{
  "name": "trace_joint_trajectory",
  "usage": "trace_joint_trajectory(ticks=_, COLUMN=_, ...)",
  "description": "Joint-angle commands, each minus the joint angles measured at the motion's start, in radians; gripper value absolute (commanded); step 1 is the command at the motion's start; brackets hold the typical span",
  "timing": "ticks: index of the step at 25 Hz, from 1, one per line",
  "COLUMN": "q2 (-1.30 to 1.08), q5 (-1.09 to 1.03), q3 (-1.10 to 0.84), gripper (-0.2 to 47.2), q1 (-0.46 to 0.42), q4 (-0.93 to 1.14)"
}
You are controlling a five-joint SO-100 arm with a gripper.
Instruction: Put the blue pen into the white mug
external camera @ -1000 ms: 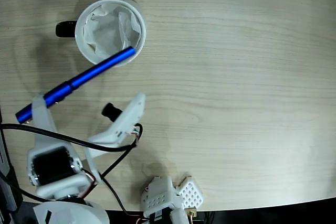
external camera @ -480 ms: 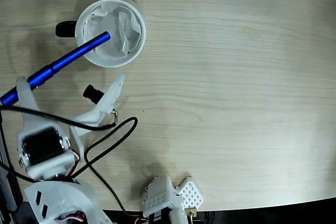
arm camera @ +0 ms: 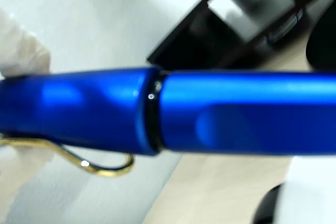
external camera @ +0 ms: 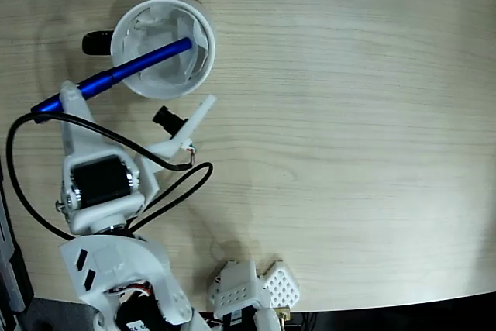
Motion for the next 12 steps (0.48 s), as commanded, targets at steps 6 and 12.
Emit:
trace_joint_trajectory(ticks=6, q2=0.017, q5=0.003, q3=0.049, gripper=24.4, q1=0.035, q4=-0.046)
trace_joint_trajectory(ticks=12, q2=0.081, q5=-0.121, q3=0.110, gripper=25.2, q1=0.040, q4=-0.054)
